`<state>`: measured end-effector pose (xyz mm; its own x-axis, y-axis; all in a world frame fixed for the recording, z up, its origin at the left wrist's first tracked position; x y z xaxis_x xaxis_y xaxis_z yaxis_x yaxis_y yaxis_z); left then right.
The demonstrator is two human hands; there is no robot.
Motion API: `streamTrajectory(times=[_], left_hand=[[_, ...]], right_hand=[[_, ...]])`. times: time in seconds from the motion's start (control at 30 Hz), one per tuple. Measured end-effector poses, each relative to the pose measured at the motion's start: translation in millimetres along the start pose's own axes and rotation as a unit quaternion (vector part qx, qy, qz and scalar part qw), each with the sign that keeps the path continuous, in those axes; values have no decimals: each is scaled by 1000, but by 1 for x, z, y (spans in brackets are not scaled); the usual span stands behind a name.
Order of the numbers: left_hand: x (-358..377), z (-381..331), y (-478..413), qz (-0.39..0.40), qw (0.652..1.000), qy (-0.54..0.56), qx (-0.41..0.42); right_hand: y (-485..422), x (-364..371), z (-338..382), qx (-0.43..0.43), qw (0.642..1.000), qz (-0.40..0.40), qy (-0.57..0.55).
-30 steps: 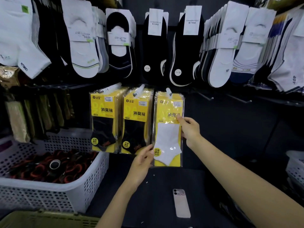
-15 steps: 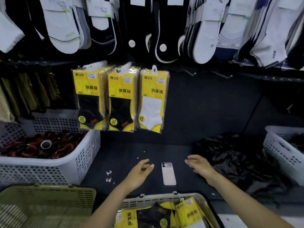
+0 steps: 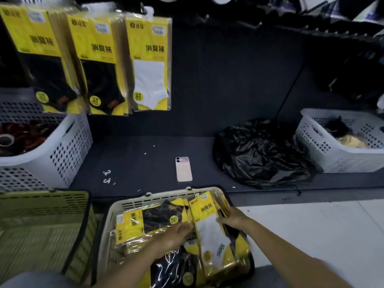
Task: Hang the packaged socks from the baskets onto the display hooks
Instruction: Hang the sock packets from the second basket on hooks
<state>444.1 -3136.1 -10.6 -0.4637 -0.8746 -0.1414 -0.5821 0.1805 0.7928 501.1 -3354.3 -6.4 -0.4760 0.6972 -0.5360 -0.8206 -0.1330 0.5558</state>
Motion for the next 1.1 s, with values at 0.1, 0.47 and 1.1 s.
streamTrajectory(times=[0.1,0.47,1.1], left_hand=[[11,13,0,-3,999,14,-30],[22,-2,3,59,993,94,-29],[-117,-122,107,-68,926,266,259]], right_hand=[[-4,8,-2,2,1000,9,-14],[3,-10,30,-54,991,13,-122],[54,-48,212,-382,839,-189,-339]])
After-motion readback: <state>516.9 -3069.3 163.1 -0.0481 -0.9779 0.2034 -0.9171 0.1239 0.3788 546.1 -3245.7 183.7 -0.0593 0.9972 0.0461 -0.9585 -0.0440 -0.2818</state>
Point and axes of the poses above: each hand's wrist, its own y-axis away from the middle knuckle, its own x-axis out of the palm, z = x × y, the point moved 3 cm from there along -y, towards the middle knuckle, and after that the axes turned 15 degrees about -x, right-handed, at the moved point
